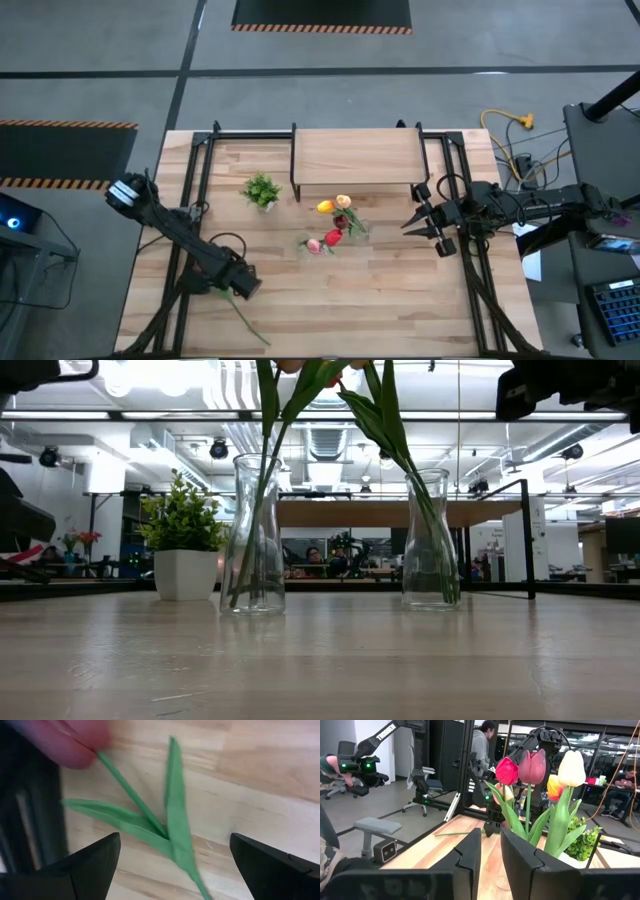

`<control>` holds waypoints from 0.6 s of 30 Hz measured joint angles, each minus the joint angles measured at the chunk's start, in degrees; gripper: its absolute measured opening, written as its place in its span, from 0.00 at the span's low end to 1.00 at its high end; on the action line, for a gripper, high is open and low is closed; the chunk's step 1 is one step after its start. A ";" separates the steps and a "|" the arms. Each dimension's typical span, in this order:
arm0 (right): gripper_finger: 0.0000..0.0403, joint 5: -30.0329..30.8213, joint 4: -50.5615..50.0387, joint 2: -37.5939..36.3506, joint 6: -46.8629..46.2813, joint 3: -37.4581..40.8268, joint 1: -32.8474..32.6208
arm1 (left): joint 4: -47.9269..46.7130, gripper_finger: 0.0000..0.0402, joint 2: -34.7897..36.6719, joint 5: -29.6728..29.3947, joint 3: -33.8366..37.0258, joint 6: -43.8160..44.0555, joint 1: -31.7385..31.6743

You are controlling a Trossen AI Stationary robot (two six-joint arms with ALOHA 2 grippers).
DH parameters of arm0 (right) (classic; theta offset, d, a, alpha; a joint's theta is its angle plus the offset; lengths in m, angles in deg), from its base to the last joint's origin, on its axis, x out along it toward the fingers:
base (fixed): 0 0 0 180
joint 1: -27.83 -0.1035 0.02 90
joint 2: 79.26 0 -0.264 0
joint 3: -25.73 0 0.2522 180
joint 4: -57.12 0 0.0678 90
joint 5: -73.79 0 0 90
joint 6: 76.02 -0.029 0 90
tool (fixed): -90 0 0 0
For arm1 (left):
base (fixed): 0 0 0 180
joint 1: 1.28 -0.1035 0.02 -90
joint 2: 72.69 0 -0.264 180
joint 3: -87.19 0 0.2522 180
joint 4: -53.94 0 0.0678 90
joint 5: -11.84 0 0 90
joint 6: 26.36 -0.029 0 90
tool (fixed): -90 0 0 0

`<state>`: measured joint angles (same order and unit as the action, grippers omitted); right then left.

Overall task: Pick and place flowers into a vace then onto a shelf
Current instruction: Put the dark red tulip into the left transparent vase

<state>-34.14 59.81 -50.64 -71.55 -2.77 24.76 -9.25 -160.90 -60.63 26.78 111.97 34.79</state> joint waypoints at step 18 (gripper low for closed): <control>0.17 0.00 0.02 0.00 0.09 0.00 -0.02 | 2.79 0.60 -2.90 -2.85 0.35 -2.42 1.53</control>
<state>-34.14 59.83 -50.64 -71.46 -2.77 24.74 -6.46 -163.80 -63.47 27.14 109.56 36.32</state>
